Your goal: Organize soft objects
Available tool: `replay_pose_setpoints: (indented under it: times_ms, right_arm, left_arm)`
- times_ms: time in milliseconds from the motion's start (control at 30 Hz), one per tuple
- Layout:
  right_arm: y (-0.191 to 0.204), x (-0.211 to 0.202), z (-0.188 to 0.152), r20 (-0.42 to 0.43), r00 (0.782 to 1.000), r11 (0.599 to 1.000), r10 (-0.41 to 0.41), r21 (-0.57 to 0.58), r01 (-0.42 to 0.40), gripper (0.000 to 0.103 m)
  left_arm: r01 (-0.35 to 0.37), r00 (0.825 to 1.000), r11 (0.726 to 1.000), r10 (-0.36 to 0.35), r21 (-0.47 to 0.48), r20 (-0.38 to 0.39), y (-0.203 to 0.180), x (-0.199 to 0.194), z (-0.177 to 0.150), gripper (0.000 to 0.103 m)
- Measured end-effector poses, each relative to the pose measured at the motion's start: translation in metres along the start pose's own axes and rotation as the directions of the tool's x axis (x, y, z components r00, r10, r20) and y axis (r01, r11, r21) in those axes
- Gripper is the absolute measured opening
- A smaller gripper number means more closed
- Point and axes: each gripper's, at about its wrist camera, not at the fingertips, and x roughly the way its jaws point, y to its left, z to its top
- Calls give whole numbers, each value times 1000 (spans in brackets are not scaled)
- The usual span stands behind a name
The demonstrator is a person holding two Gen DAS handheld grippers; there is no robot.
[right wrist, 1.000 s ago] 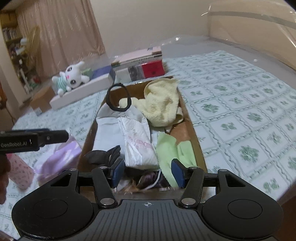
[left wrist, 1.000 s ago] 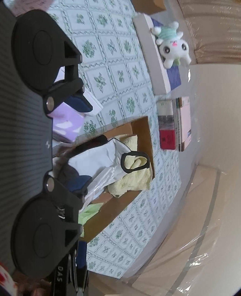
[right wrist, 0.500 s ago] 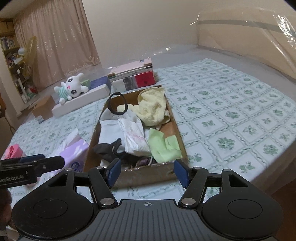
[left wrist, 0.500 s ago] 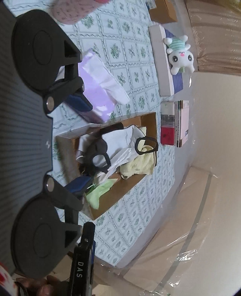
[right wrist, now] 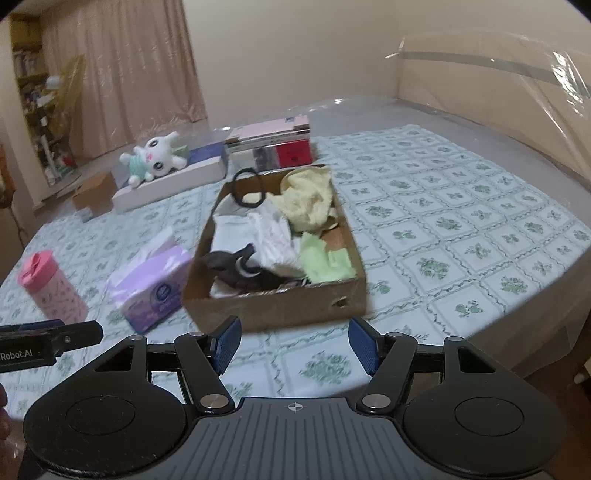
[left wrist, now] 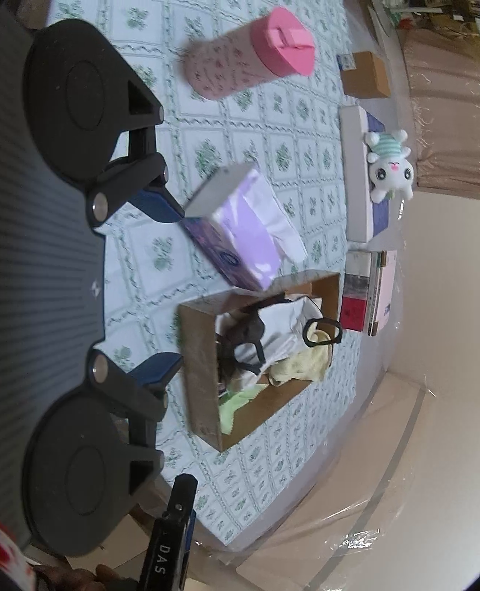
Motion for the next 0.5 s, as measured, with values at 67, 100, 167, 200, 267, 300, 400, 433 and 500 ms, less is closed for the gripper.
replay_pose_setpoints:
  times_ms: [67, 100, 167, 200, 267, 300, 400, 433, 500]
  right_arm:
    - [8, -2, -2, -3, 1000, 1000, -2, -25, 2, 67]
    - [12, -4, -3, -3, 1000, 999, -2, -35, 2, 70]
    - [19, -7, -5, 1, 1000, 999, 4, -47, -4, 74]
    - [24, -9, -6, 3, 1000, 998, 7, -56, -7, 77]
    - [33, -11, -7, 5, 1000, 997, 13, -79, -12, 78]
    - [36, -11, -8, 5, 1000, 996, 15, -88, -14, 79]
    - [47, -13, -10, 1, 1000, 995, 24, -101, -24, 80]
    - [49, -14, -11, -4, 1000, 994, 29, -101, -29, 80]
    - [54, -13, -12, -16, 999, 994, 39, -103, -40, 80]
  left_arm:
    - [-7, 1000, 1000, 7, -1, 3, 4, -7, -4, 76]
    - [-12, 1000, 1000, 12, -1, 5, 6, -11, -6, 77]
    - [-19, 1000, 1000, 19, -7, 6, 9, -16, -9, 79]
    - [-22, 1000, 1000, 22, -11, 7, 11, -19, -12, 80]
    - [-26, 1000, 1000, 26, -12, 9, 14, -24, -16, 80]
    - [-28, 1000, 1000, 29, -11, 7, 15, -26, -18, 80]
    - [-31, 1000, 999, 31, -18, 2, 19, -31, -22, 80]
    - [-30, 1000, 999, 30, -20, 1, 19, -32, -23, 80]
    - [-34, 999, 999, 34, -15, 5, 19, -35, -26, 81]
